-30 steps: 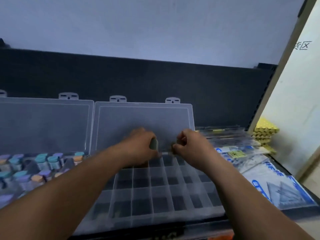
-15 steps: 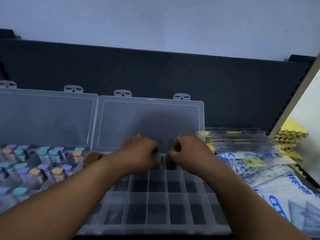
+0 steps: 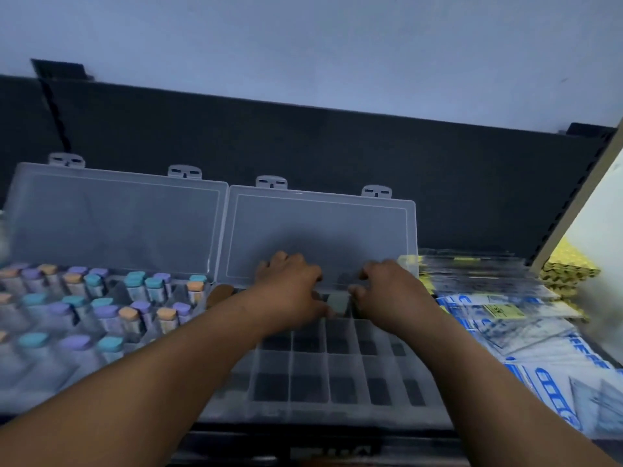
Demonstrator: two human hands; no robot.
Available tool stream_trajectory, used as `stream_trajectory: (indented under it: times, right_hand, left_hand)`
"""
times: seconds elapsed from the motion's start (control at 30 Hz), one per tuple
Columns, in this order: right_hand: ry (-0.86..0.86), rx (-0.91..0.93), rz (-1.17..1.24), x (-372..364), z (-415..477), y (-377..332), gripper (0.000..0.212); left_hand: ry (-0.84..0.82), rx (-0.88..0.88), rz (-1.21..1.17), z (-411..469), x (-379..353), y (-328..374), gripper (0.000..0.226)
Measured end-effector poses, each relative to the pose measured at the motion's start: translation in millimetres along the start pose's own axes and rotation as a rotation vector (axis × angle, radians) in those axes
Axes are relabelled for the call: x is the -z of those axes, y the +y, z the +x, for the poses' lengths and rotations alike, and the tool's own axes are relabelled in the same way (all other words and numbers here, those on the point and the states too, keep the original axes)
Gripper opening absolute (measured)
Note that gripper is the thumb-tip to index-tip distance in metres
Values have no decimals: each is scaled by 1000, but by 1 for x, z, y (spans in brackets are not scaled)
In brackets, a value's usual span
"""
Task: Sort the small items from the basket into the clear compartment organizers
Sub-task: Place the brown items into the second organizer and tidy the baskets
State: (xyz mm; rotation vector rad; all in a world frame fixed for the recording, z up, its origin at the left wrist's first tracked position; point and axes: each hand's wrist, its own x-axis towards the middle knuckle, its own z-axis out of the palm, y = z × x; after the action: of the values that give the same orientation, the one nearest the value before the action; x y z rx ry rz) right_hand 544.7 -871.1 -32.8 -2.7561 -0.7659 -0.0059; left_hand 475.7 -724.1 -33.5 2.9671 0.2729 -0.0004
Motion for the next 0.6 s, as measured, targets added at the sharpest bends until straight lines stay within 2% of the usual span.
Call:
stream_trajectory:
  times: [0.13,0.33,0.6]
  right_hand:
    - [46,113,-21,-1,-17,-53,34]
    - [45,358,-23,-19,-57,-169,56]
    - [91,583,23,-64,-133,-328,69]
  left_hand:
    - [158,35,-9,-49,14,-41,66]
    - [397,198,143,-154,36,-133,83]
    - [361,389,179,-316,59,-248,85]
